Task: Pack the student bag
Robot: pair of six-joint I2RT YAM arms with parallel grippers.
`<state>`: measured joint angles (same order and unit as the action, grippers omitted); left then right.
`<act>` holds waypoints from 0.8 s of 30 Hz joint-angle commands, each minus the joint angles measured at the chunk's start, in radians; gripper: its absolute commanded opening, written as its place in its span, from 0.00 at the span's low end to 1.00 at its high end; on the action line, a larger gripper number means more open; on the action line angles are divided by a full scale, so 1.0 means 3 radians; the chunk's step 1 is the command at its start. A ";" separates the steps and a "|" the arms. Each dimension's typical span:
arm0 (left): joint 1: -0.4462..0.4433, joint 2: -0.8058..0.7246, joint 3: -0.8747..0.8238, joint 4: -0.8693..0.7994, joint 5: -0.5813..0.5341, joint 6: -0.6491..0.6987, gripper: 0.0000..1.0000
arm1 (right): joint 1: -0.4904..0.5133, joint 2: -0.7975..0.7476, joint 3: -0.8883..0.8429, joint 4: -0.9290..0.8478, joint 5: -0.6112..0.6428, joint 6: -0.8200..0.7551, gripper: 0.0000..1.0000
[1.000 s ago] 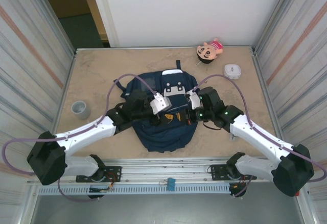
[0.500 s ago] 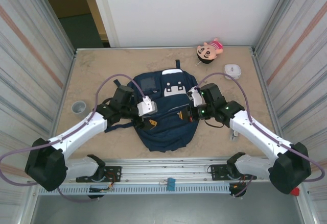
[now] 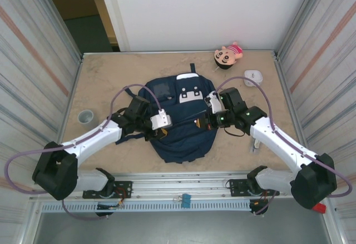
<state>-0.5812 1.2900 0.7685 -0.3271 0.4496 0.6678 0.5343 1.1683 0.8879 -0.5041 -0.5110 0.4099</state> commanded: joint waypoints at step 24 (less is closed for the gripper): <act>-0.0224 -0.0322 0.0095 0.0944 0.0384 -0.0673 0.00 | 0.1027 -0.0078 0.0230 0.0542 0.0953 -0.0221 0.52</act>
<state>-0.6746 1.2613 0.7906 -0.1917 0.4679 0.4343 0.8391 1.2476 0.9321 -0.3412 -0.3008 0.4610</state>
